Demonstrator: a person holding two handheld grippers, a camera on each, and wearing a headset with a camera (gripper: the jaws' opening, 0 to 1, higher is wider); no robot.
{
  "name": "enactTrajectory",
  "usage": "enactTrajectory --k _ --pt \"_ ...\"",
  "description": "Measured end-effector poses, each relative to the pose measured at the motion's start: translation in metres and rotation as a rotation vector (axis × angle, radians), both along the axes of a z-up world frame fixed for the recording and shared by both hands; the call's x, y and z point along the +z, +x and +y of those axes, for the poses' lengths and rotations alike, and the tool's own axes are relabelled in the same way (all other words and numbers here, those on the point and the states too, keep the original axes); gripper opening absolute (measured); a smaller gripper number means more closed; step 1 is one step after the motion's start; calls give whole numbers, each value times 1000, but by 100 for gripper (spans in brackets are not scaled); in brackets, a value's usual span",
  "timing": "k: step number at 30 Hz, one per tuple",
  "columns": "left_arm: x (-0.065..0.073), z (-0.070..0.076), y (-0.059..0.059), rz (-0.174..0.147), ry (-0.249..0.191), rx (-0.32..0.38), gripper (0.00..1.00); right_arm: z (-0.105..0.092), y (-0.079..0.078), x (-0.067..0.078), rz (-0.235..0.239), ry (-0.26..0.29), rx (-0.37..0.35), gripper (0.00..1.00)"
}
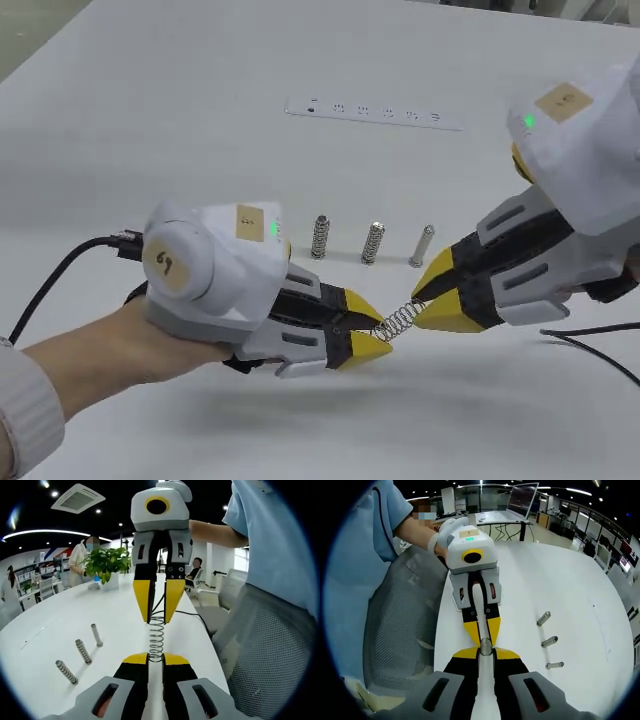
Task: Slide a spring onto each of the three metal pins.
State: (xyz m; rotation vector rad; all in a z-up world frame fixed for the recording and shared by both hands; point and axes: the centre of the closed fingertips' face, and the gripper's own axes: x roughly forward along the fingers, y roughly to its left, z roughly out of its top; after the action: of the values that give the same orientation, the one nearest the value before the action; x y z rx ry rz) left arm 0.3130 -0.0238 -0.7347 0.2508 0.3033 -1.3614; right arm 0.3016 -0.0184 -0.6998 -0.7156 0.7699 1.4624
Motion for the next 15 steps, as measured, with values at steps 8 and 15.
enactTrajectory --k 8,15 --pt "-1 0 -2 3 7 -5 2 2 -2 0 -6 -8 17 8" --pt "-2 0 -2 5 7 -2 1 1 -4 -2 -3 -12 22 8"
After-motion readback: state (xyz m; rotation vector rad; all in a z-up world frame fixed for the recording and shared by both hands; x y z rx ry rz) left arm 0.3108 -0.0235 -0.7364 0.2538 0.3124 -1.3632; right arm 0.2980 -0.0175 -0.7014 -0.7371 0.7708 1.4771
